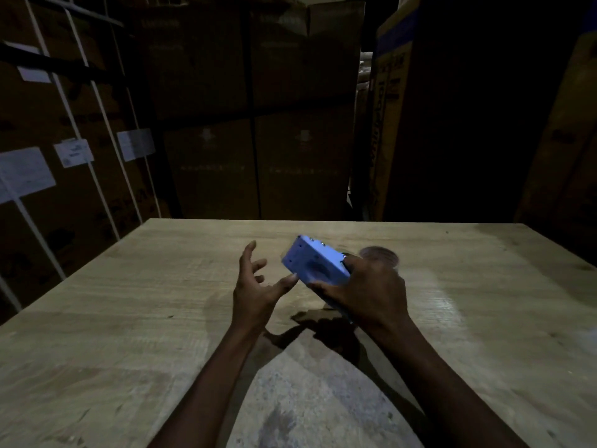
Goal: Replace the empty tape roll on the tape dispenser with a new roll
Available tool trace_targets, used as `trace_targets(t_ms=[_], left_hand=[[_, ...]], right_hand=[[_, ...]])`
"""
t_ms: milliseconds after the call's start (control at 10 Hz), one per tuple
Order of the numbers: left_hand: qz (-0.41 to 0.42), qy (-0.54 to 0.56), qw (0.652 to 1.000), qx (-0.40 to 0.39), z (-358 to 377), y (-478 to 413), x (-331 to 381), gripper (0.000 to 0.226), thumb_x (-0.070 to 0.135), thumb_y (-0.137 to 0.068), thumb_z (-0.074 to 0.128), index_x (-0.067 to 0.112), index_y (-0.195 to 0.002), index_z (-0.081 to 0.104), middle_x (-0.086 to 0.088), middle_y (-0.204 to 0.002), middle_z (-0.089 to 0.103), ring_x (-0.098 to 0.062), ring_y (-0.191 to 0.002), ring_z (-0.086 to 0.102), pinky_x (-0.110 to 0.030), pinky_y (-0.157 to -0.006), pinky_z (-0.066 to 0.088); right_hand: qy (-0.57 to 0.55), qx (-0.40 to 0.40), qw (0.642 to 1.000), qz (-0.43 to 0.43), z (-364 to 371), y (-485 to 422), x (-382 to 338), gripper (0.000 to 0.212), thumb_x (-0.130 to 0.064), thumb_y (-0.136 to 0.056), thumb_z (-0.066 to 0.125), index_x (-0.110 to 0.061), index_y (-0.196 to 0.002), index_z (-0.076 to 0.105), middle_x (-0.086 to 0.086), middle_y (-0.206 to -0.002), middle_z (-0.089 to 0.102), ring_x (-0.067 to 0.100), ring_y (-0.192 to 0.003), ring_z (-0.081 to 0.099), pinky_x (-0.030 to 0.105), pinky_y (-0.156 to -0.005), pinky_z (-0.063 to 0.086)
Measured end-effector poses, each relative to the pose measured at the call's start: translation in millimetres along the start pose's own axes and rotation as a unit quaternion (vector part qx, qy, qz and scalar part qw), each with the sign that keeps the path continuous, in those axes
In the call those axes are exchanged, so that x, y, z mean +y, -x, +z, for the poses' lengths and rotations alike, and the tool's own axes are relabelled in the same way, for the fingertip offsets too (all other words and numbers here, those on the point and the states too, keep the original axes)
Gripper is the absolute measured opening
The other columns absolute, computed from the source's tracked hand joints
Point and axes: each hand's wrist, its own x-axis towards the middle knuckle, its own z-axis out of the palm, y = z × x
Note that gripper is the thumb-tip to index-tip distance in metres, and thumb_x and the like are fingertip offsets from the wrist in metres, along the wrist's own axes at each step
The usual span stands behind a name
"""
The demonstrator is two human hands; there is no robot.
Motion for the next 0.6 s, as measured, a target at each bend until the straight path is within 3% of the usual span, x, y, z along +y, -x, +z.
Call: trace_targets(t_ms=[100, 200, 400, 500, 600], left_hand=[[0.047, -0.189, 0.980, 0.040, 1.3, 1.3, -6.3, 0.113, 0.048, -0.059, 0.083, 0.043, -0.146, 0.011, -0.012, -0.146, 0.040, -0.032, -0.125, 0.045, -0.055, -0.097, 0.045], [0.054, -0.285, 0.957, 0.031, -0.2, 3.5, -10.9, 0.114, 0.049, -0.059, 0.082, 0.047, -0.146, 0.008, -0.008, -0.150, 0.034, -0.032, -0.131, 0.039, -0.055, -0.101, 0.039], [0.034, -0.339, 0.940, 0.016, -0.7, 6.6, -11.5, 0.107, 0.056, -0.058, 0.078, 0.047, -0.145, 0.016, -0.004, -0.150, 0.032, -0.029, -0.134, 0.037, -0.051, -0.103, 0.033], [0.060, -0.342, 0.938, 0.005, 0.3, 9.2, -6.9, 0.095, 0.054, -0.067, 0.072, 0.043, -0.145, 0.020, -0.003, -0.149, 0.036, -0.027, -0.132, 0.039, -0.050, -0.102, 0.033], [0.088, -0.326, 0.941, 0.003, 1.4, 3.7, -2.5, 0.082, 0.044, -0.078, 0.064, 0.038, -0.147, 0.021, -0.004, -0.152, 0.034, -0.027, -0.135, 0.036, -0.049, -0.104, 0.033]], right_hand=[[0.082, 0.008, 0.993, -0.084, 13.1, 6.9, 0.9, 0.058, -0.076, -0.064, 0.056, -0.019, -0.068, 0.064, 0.003, -0.063, 0.068, 0.017, -0.050, 0.056, 0.024, -0.047, 0.030], [0.109, 0.010, 0.989, -0.099, 22.7, 11.6, -1.9, 0.060, -0.079, -0.060, 0.050, -0.019, -0.058, 0.057, 0.002, -0.054, 0.064, 0.020, -0.046, 0.058, 0.024, -0.048, 0.025], [0.135, 0.000, 0.983, -0.126, 24.5, 16.5, -5.1, 0.049, -0.067, -0.055, 0.063, -0.018, -0.052, 0.056, 0.003, -0.048, 0.061, 0.022, -0.042, 0.059, 0.023, -0.048, 0.023], [0.084, -0.029, 0.991, -0.103, 17.3, 10.2, -4.9, 0.055, -0.070, -0.069, 0.051, -0.016, -0.067, 0.061, 0.002, -0.062, 0.064, 0.022, -0.056, 0.061, 0.025, -0.050, 0.028], [0.057, -0.003, 0.996, -0.062, 12.2, -2.9, 4.3, 0.060, -0.071, -0.076, 0.036, -0.016, -0.074, 0.060, 0.006, -0.065, 0.065, 0.025, -0.060, 0.061, 0.027, -0.051, 0.035]])
